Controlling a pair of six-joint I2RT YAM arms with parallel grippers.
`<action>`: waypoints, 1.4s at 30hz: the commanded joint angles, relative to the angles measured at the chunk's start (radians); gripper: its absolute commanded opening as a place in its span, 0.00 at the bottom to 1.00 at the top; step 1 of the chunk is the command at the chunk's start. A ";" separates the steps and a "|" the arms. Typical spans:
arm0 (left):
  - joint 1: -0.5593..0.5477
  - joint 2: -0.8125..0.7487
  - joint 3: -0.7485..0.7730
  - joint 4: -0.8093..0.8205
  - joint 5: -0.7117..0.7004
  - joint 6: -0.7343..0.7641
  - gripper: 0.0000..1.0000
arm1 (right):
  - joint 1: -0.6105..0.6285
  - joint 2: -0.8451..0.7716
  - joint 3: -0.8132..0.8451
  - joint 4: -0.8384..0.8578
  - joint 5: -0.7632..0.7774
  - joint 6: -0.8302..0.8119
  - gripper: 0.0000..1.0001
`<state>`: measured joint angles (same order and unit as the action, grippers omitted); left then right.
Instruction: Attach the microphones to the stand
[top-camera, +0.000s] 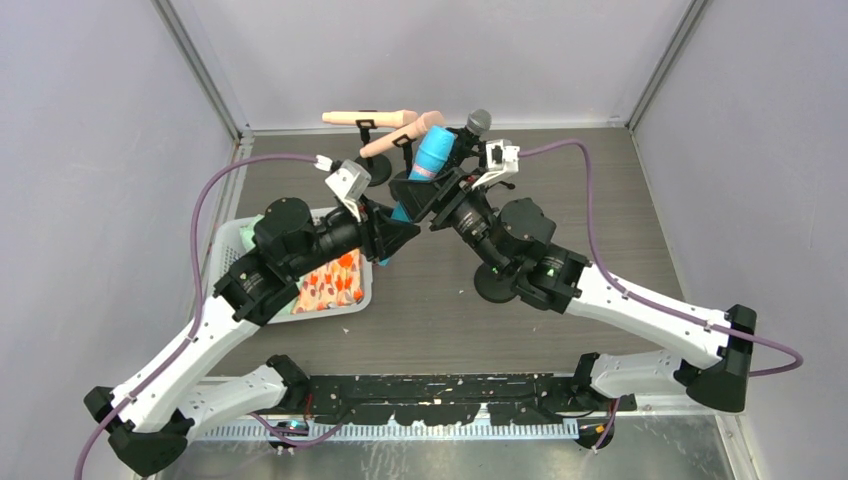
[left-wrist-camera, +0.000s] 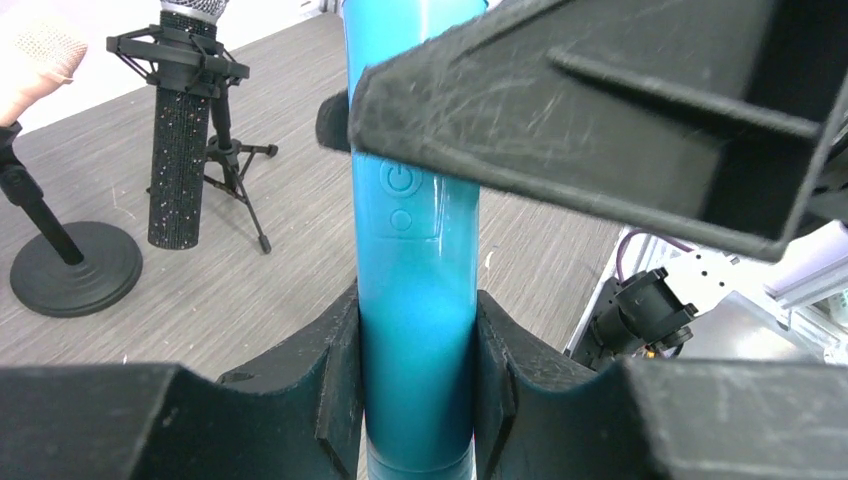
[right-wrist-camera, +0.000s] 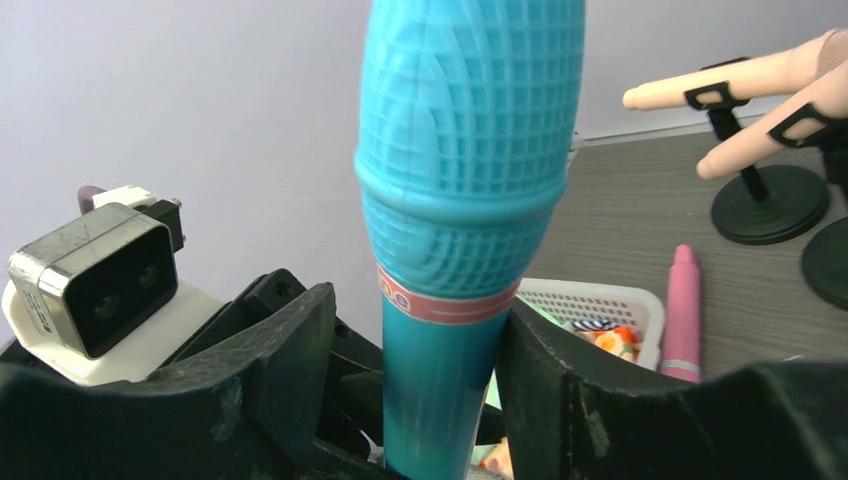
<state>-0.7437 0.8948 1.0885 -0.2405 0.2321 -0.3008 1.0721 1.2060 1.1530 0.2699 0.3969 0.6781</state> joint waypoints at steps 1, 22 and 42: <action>0.004 -0.001 -0.009 0.038 0.054 0.040 0.00 | -0.030 -0.056 0.103 -0.127 -0.010 -0.086 0.65; 0.005 0.021 -0.007 0.035 0.078 0.054 0.00 | -0.136 -0.039 0.139 -0.274 -0.247 -0.017 0.59; -0.003 0.132 -0.098 0.268 0.033 -0.122 1.00 | -0.179 -0.296 -0.100 -0.116 0.333 -0.405 0.00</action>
<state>-0.7433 0.9768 0.9981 -0.1162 0.2855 -0.3527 0.9062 0.9928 1.0485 0.1272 0.4969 0.4606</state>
